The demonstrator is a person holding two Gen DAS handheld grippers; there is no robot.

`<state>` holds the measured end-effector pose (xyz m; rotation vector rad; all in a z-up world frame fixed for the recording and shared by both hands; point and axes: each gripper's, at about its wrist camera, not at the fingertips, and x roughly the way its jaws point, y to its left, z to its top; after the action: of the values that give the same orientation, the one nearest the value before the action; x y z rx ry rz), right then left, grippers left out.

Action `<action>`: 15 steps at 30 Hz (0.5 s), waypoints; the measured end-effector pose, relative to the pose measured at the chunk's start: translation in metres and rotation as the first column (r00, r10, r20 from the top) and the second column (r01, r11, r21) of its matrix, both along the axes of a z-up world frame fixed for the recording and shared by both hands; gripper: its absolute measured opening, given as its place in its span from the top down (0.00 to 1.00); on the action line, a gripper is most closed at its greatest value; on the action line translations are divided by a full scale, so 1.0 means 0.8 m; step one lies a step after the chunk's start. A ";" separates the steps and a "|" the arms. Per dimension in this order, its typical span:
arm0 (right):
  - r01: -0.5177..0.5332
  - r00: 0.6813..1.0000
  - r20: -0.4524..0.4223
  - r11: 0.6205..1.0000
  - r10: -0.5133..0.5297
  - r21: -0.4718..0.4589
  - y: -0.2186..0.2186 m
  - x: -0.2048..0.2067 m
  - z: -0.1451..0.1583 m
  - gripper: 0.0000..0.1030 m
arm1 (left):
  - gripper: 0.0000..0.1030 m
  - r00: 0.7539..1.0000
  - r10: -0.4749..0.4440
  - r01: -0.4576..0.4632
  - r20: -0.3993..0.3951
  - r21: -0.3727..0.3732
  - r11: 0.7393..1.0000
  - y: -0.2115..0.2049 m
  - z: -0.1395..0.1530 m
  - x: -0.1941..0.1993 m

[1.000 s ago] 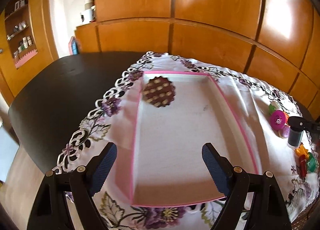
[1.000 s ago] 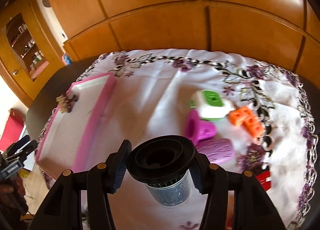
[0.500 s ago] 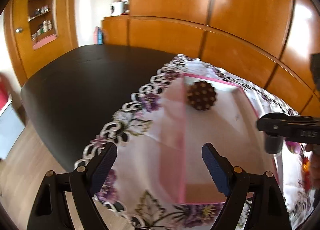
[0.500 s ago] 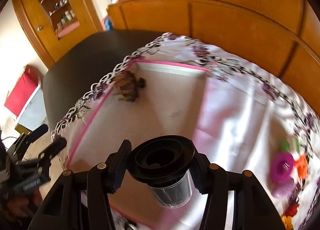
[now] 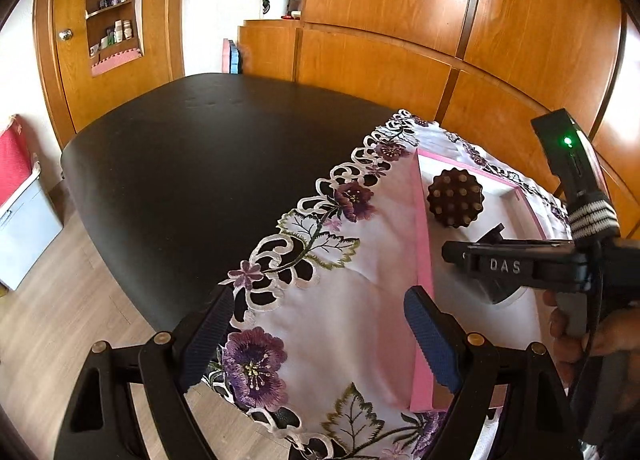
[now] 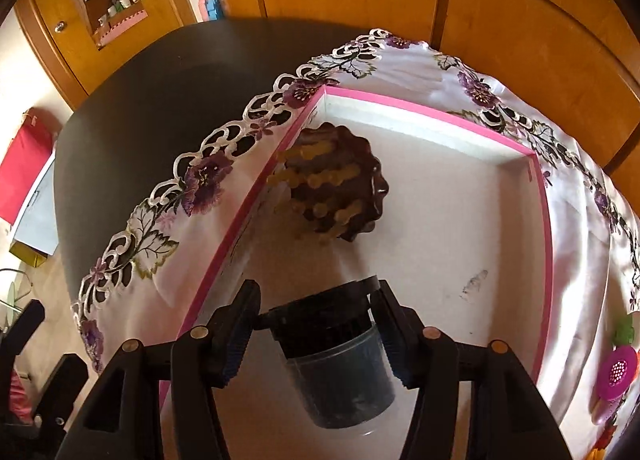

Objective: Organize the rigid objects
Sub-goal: 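Carry the black-lidded jar into the tray and release it with the right gripper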

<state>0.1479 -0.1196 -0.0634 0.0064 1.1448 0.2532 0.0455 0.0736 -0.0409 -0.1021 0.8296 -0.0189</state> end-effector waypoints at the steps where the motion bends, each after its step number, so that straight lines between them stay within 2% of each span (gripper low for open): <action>1: -0.002 1.000 0.011 1.000 0.002 -0.003 0.000 -0.003 0.001 0.40 | 0.15 1.000 0.001 -0.001 0.000 0.000 1.000 0.000 0.000 0.000; 3: 0.000 0.999 0.039 1.000 0.001 -0.017 -0.002 -0.010 0.005 0.34 | 0.15 1.000 0.005 -0.005 0.002 0.001 1.000 0.000 0.001 -0.001; 8: 0.018 0.990 0.139 0.998 -0.009 -0.065 -0.010 -0.031 0.030 0.32 | 0.15 1.000 -0.003 0.003 0.015 0.005 1.000 -0.004 0.005 -0.004; 15: 0.068 0.962 0.271 0.991 -0.036 -0.111 -0.023 -0.059 0.070 0.31 | 0.15 0.999 -0.016 0.016 0.034 0.010 1.000 -0.013 0.016 -0.011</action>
<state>0.1004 -0.1380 -0.0073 -0.1009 0.8860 0.1333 0.0371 0.0634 -0.0282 -0.0856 0.7959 -0.0319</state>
